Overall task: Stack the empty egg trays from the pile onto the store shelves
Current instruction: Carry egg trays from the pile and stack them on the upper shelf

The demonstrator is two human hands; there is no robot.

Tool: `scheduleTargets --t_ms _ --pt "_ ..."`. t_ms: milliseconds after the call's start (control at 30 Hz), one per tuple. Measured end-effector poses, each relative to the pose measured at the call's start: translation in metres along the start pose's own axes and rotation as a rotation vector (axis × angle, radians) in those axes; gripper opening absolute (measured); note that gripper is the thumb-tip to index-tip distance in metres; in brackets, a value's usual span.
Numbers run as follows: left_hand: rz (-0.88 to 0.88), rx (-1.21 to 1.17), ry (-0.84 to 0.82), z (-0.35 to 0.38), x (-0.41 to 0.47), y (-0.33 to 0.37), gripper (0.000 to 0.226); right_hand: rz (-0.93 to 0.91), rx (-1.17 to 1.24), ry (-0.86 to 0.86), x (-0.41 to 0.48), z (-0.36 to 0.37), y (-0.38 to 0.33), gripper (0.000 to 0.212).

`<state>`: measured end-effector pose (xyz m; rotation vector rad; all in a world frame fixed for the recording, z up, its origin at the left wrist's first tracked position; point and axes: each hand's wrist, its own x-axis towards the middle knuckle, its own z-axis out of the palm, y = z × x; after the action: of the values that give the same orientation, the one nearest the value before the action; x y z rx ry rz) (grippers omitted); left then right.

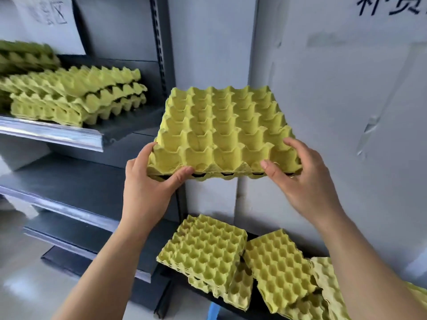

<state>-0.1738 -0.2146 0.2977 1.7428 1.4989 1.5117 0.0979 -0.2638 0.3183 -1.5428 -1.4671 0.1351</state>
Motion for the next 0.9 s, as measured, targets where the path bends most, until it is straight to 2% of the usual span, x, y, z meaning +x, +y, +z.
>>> scheduleTargets --t_ms 200,467,667,900 --pt "0.021 -0.018 0.139 -0.103 0.054 -0.024 0.099 -0.097 0.084 0.008 0.026 0.073 -0.090 0.073" --pt "0.086 0.017 0.144 -0.227 0.150 -0.065 0.103 -0.138 0.125 0.053 0.068 0.170 -0.209 0.078" --pt "0.099 0.007 0.117 -0.275 0.222 -0.090 0.100 -0.134 0.084 0.050 0.109 0.228 -0.258 0.084" --pt "0.059 -0.041 0.071 -0.296 0.304 -0.123 0.108 -0.157 0.024 0.035 0.165 0.287 -0.289 0.085"
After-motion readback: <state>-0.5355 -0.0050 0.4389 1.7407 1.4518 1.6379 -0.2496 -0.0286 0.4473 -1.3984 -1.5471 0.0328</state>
